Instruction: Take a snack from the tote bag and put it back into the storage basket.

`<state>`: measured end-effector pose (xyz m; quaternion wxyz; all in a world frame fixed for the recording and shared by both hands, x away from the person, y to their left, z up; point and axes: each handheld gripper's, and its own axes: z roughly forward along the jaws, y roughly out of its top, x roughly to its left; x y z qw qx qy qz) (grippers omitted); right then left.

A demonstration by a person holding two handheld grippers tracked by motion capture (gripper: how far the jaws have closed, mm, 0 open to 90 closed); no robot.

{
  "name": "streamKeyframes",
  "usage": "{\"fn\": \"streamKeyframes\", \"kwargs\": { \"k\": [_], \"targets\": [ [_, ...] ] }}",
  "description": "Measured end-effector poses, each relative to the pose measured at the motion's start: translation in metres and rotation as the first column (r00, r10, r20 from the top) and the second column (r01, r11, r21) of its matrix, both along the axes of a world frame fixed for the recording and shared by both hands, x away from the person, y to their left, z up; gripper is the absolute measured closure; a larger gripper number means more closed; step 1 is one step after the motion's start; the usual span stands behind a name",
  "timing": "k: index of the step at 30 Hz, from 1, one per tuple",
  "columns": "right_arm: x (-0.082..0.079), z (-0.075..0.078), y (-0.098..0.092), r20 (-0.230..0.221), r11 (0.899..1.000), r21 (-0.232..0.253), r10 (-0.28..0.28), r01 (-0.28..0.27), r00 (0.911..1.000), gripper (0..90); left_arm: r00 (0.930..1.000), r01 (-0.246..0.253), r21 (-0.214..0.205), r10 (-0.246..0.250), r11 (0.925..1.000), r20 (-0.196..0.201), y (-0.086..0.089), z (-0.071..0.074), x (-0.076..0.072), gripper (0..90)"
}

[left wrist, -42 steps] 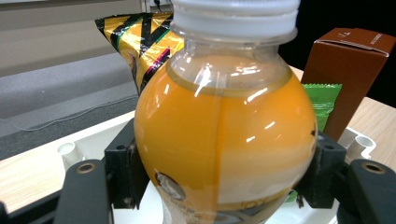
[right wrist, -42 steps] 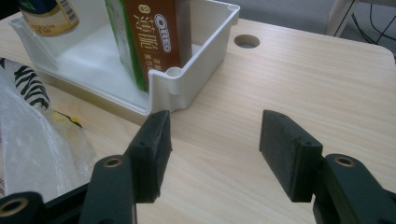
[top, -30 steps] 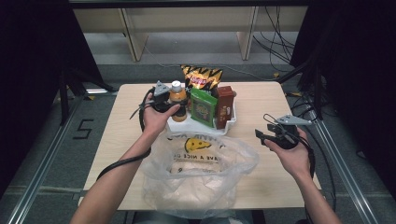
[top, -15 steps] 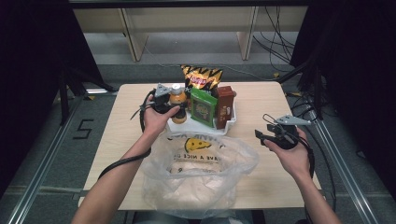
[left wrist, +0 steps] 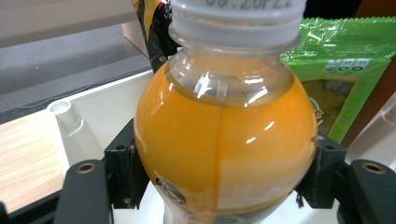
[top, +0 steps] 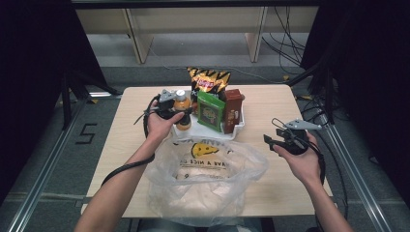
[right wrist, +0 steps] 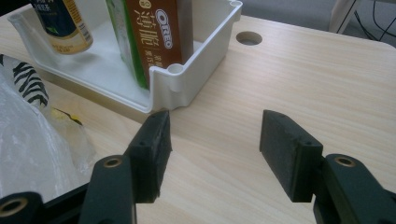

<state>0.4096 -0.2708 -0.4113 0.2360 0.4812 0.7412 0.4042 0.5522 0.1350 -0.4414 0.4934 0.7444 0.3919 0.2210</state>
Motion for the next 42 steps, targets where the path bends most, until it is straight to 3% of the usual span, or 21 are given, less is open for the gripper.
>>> {"fn": "streamKeyframes", "kwargs": {
  "k": [7, 11, 14, 16, 20, 26, 27, 41, 42],
  "targets": [
    [0.000, -0.001, 0.001, 0.004, 1.000, 0.010, -0.002, 0.002, 1.0000, 43.9, 0.9999, 0.007, 0.008, -0.007, 0.9999, -0.012, 0.000, -0.004, 0.002, 31.0],
    [0.001, 0.000, -0.001, 0.010, 1.000, -0.013, 0.010, -0.009, 0.9999, 43.9, 0.9998, 0.010, 0.015, -0.010, 0.9998, -0.017, 0.000, -0.006, 0.003, 31.0],
    [0.001, 0.000, -0.001, 0.001, 1.000, -0.010, 0.009, -0.009, 1.0000, 43.9, 0.9997, 0.007, 0.020, -0.007, 0.9998, -0.022, 0.000, -0.008, 0.004, 30.9],
    [0.000, 0.000, 0.001, -0.017, 1.000, 0.023, -0.007, 0.007, 0.9998, 43.8, 0.9997, 0.003, 0.018, -0.003, 0.9998, -0.026, 0.000, -0.009, 0.004, 30.9],
    [-0.001, 0.001, 0.001, -0.026, 1.000, 0.018, -0.012, 0.013, 0.9996, 43.8, 0.9995, 0.007, 0.029, -0.006, 0.9996, -0.030, 0.001, -0.010, 0.004, 30.9],
    [-0.001, 0.001, 0.000, -0.014, 1.000, 0.013, -0.010, 0.010, 0.9999, 43.8, 0.9993, 0.005, 0.051, -0.003, 0.9987, -0.037, 0.003, -0.011, 0.005, 30.9],
    [-0.001, 0.001, 0.000, -0.015, 1.000, 0.015, -0.008, 0.009, 0.9999, 43.8, 0.9994, 0.000, 0.036, 0.001, 0.9994, -0.034, 0.002, -0.012, 0.005, 30.9],
    [0.000, 0.001, -0.001, -0.004, 1.000, 0.003, -0.003, 0.003, 1.0000, 43.8, 0.9985, 0.005, 0.045, -0.002, 0.9990, -0.055, -0.001, -0.018, 0.008, 30.8],
    [0.000, 0.001, -0.001, -0.003, 1.000, 0.002, -0.002, 0.002, 1.0000, 43.8, 0.9984, 0.011, 0.062, -0.007, 0.9980, -0.057, 0.000, -0.018, 0.008, 30.8]
  ]
}}
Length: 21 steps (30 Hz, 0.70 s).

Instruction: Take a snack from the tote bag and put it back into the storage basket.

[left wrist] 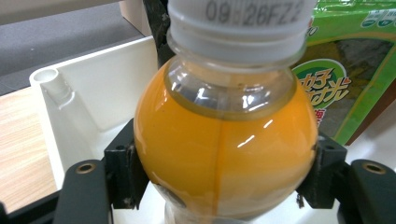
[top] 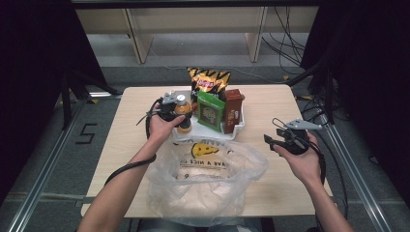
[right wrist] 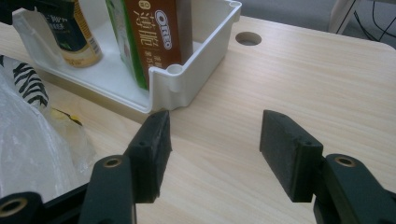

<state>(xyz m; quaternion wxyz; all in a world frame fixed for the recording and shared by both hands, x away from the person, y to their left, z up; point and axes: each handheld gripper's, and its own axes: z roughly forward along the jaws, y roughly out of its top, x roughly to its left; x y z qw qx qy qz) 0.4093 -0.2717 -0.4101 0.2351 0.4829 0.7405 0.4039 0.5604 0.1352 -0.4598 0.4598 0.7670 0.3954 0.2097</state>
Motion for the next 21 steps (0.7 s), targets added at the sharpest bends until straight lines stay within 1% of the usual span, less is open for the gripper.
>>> {"fn": "streamKeyframes", "kwargs": {
  "k": [4, 6, 7, 8, 9, 10, 11, 12, 13, 14, 16, 17, 21],
  "targets": [
    [0.0000, 0.0000, 0.0004, -0.003, 1.000, 0.005, 0.001, -0.001, 1.0000, 43.8, 1.0000, -0.002, 0.009, 0.002, 1.0000, 0.000, 0.0008, -0.0001, 0.0004, 30.8],
    [0.0000, -0.0001, 0.0004, 0.000, 1.000, 0.003, 0.003, -0.003, 1.0000, 43.8, 1.0000, 0.002, 0.006, -0.002, 1.0000, -0.001, 0.0009, -0.0003, 0.0008, 30.8],
    [-0.0007, -0.0002, 0.0004, -0.011, 1.000, -0.002, 0.006, -0.006, 0.9999, 43.7, 1.0000, 0.002, 0.006, -0.002, 1.0000, -0.002, 0.0010, -0.0002, 0.0008, 30.8],
    [-0.0003, -0.0003, 0.0012, -0.010, 1.000, 0.005, 0.000, 0.000, 1.0000, 43.8, 1.0000, 0.003, 0.005, -0.003, 1.0000, -0.005, 0.0011, -0.0002, 0.0008, 30.7],
    [0.0005, -0.0003, 0.0002, 0.001, 1.000, -0.007, 0.008, -0.008, 1.0000, 43.7, 1.0000, -0.002, -0.008, 0.002, 1.0000, -0.005, 0.0004, -0.0007, 0.0007, 30.7],
    [0.0006, -0.0001, -0.0001, 0.003, 1.000, -0.011, 0.012, -0.012, 0.9999, 43.8, 1.0000, -0.003, -0.005, 0.003, 1.0000, -0.008, 0.0006, -0.0006, 0.0004, 30.6],
    [-0.0004, -0.0001, 0.0015, -0.012, 1.000, 0.008, 0.002, -0.002, 0.9999, 43.7, 0.9999, -0.002, -0.005, 0.002, 1.0000, -0.010, 0.0008, -0.0007, 0.0002, 30.5],
    [-0.0002, -0.0005, 0.0012, -0.008, 1.000, 0.003, 0.007, -0.007, 0.9999, 43.7, 0.9999, -0.004, -0.004, 0.004, 1.0000, -0.014, 0.0011, -0.0006, 0.0001, 30.4],
    [-0.0003, -0.0005, 0.0018, -0.014, 1.000, 0.008, 0.005, -0.005, 0.9999, 43.7, 0.9998, 0.001, 0.007, -0.001, 1.0000, -0.022, 0.0026, 0.0001, 0.0001, 30.3],
    [0.0001, -0.0008, 0.0015, -0.005, 1.000, 0.003, 0.007, -0.007, 1.0000, 43.7, 0.9996, -0.007, -0.014, 0.007, 0.9999, -0.027, 0.0019, 0.0000, 0.0002, 30.1],
    [-0.0014, 0.0002, 0.0026, -0.028, 1.000, 0.011, -0.001, 0.001, 0.9996, 43.7, 0.9996, -0.013, -0.029, 0.013, 0.9995, -0.026, 0.0024, 0.0013, -0.0005, 29.6],
    [-0.0006, 0.0000, 0.0017, -0.010, 1.000, -0.001, 0.006, -0.006, 0.9999, 43.7, 0.9995, -0.015, -0.033, 0.014, 0.9993, -0.027, 0.0023, 0.0024, -0.0011, 28.8],
    [-0.0003, 0.0000, 0.0021, -0.004, 1.000, 0.002, 0.004, -0.004, 1.0000, 43.7, 0.9996, -0.018, -0.043, 0.017, 0.9989, -0.024, 0.0030, 0.0070, -0.0031, 24.5]
  ]
}}
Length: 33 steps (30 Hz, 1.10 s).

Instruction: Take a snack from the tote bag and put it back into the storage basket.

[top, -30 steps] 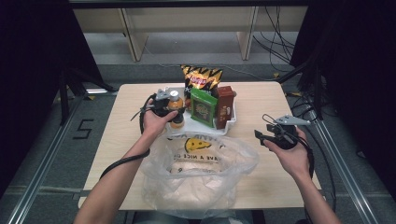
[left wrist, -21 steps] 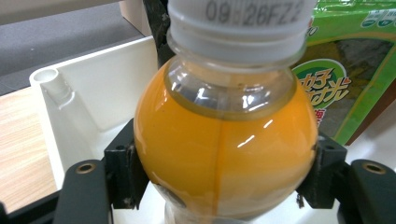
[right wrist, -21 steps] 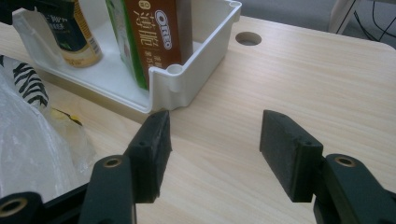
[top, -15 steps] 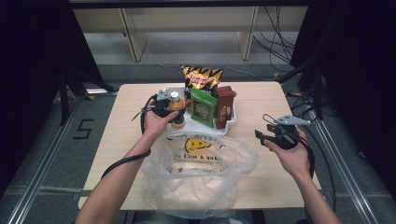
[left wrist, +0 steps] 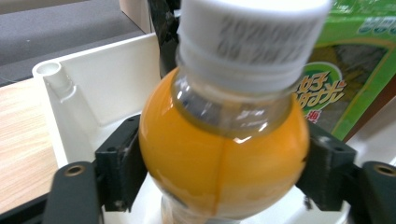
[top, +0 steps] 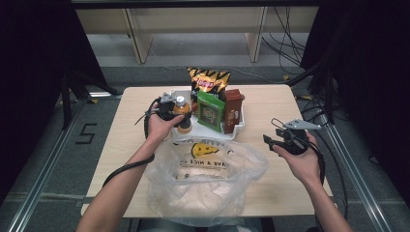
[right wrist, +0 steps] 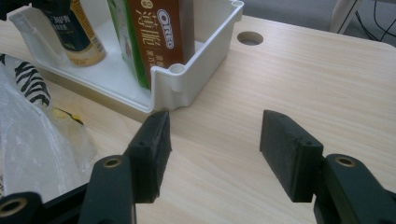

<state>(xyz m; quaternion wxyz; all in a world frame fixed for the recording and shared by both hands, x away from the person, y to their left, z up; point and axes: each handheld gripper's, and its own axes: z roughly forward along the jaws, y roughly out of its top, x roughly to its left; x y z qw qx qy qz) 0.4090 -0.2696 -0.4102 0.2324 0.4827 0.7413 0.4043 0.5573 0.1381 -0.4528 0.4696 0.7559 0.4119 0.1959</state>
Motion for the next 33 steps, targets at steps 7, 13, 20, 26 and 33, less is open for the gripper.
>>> {"fn": "streamKeyframes", "kwargs": {
  "k": [7, 13, 20, 26, 33],
  "targets": [
    [0.001, 0.000, -0.001, 0.003, 1.000, -0.007, 0.020, -0.020, 0.9998, 43.7, 0.9999, -0.006, -0.004, 0.006, 1.0000, 0.014, 0.003, 0.009, -0.005, 19.8],
    [0.002, 0.000, -0.001, 0.014, 1.000, -0.019, 0.023, -0.023, 0.9996, 43.6, 0.9994, -0.024, -0.012, 0.024, 0.9996, 0.025, 0.005, 0.020, -0.010, 18.8],
    [0.001, 0.001, -0.002, 0.015, 1.000, -0.018, 0.018, -0.017, 0.9997, 43.6, 0.9983, -0.051, -0.023, 0.052, 0.9984, 0.027, 0.010, 0.034, -0.018, 18.9],
    [0.001, 0.001, -0.002, 0.014, 1.000, -0.022, 0.014, -0.014, 0.9998, 43.6, 0.9986, -0.040, -0.021, 0.041, 0.9990, 0.034, 0.018, 0.045, -0.029, 19.0],
    [0.001, 0.000, -0.003, 0.011, 1.000, -0.001, 0.019, -0.019, 0.9998, 43.6, 0.9993, -0.013, -0.033, 0.014, 0.9994, 0.034, 0.029, 0.045, -0.051, 19.0]
  ]
}}
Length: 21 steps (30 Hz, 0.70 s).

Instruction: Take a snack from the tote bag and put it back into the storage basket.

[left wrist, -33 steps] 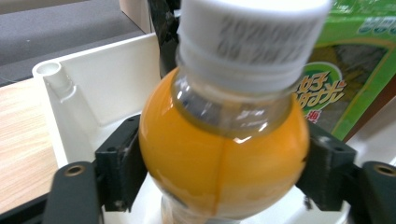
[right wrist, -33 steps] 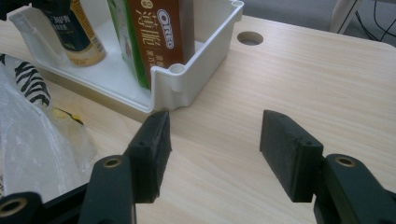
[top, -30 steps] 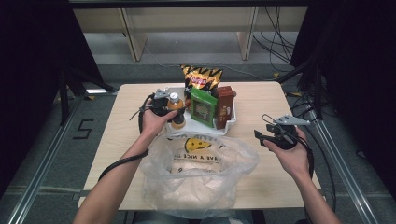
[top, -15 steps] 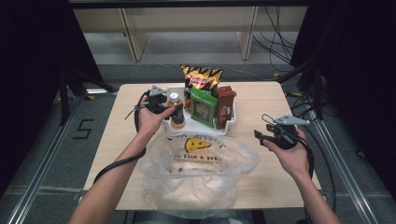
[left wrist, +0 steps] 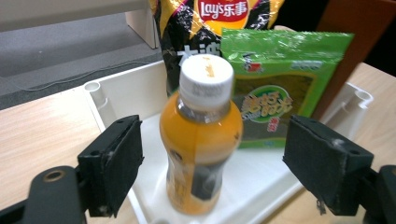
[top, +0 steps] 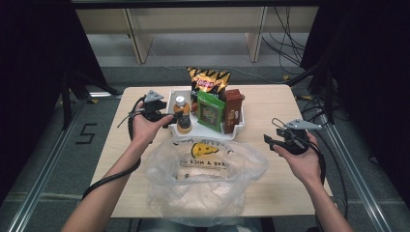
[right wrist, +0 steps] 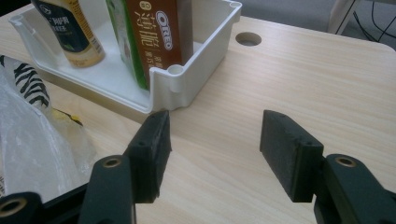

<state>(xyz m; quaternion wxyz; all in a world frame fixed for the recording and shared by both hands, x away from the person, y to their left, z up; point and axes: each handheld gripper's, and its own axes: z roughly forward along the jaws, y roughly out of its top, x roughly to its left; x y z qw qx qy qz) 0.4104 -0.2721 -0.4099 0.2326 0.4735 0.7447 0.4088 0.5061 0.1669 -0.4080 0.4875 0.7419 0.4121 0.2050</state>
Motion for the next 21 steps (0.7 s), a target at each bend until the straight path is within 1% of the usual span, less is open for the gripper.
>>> {"fn": "streamKeyframes", "kwargs": {
  "k": [1, 2, 3, 4, 5, 6, 7, 10, 11, 12, 13, 14, 15, 19, 21],
  "targets": [
    [0.001, 0.000, -0.001, 0.013, 1.000, -0.008, -0.001, 0.001, 0.9999, 43.6, 1.0000, 0.002, -0.004, -0.002, 1.0000, 0.001, 0.002, 0.000, -0.003, 19.0],
    [-0.001, 0.001, 0.000, -0.004, 1.000, -0.009, -0.012, 0.012, 0.9999, 43.6, 1.0000, 0.003, -0.009, -0.003, 1.0000, 0.001, 0.003, -0.001, -0.006, 19.0],
    [-0.001, 0.001, 0.001, -0.010, 1.000, -0.003, -0.009, 0.009, 0.9999, 43.6, 1.0000, 0.001, -0.013, -0.001, 0.9999, 0.004, 0.005, -0.001, -0.009, 19.1],
    [-0.001, 0.000, 0.000, -0.010, 1.000, -0.013, -0.001, 0.001, 1.0000, 43.6, 1.0000, 0.002, -0.014, -0.002, 0.9999, 0.006, 0.007, -0.001, -0.012, 19.1],
    [-0.001, 0.000, 0.001, 0.001, 1.000, -0.012, -0.007, 0.007, 1.0000, 43.5, 0.9999, 0.006, -0.009, -0.006, 0.9999, 0.008, 0.009, 0.000, -0.014, 19.1],
    [-0.001, 0.000, 0.001, 0.001, 1.000, -0.014, -0.011, 0.011, 0.9999, 43.5, 0.9999, 0.006, -0.013, -0.006, 0.9999, 0.015, 0.011, -0.001, -0.017, 19.2],
    [0.000, 0.000, 0.000, 0.007, 1.000, -0.026, -0.005, 0.005, 1.0000, 43.5, 0.9998, 0.004, -0.013, -0.004, 0.9999, 0.017, 0.013, -0.001, -0.020, 19.5],
    [0.000, 0.000, 0.000, 0.004, 1.000, -0.018, -0.005, 0.005, 1.0000, 43.5, 0.9997, 0.009, -0.018, -0.008, 0.9998, 0.024, 0.020, -0.004, -0.029, 19.6],
    [0.000, -0.001, 0.001, -0.017, 1.000, -0.003, -0.007, 0.007, 0.9998, 43.5, 0.9996, 0.011, -0.022, -0.011, 0.9997, 0.025, 0.022, -0.004, -0.032, 19.7],
    [-0.001, 0.000, 0.001, -0.017, 1.000, -0.013, -0.011, 0.011, 0.9998, 43.5, 0.9996, 0.010, -0.024, -0.010, 0.9997, 0.026, 0.024, -0.005, -0.035, 19.8],
    [0.000, -0.001, 0.000, 0.001, 1.000, -0.027, -0.007, 0.007, 1.0000, 43.5, 0.9996, 0.009, -0.030, -0.008, 0.9995, 0.027, 0.026, -0.006, -0.037, 19.8],
    [0.000, -0.001, 0.000, -0.001, 1.000, -0.025, -0.006, 0.006, 1.0000, 43.5, 0.9994, 0.008, -0.027, -0.007, 0.9996, 0.034, 0.030, -0.006, -0.041, 19.8],
    [0.000, -0.001, 0.001, -0.017, 1.000, -0.017, -0.008, 0.008, 0.9998, 43.5, 0.9993, 0.007, -0.030, -0.006, 0.9995, 0.036, 0.032, -0.007, -0.044, 19.9],
    [0.001, -0.002, 0.002, -0.014, 1.000, -0.008, -0.003, 0.003, 0.9999, 43.5, 0.9994, -0.002, -0.024, 0.003, 0.9997, 0.035, 0.044, -0.013, -0.056, 20.1],
    [0.001, -0.002, 0.002, -0.014, 1.000, -0.008, -0.003, 0.003, 0.9999, 43.4, 0.9994, -0.011, -0.035, 0.012, 0.9993, 0.033, 0.050, -0.017, -0.062, 20.4]
  ]
}}
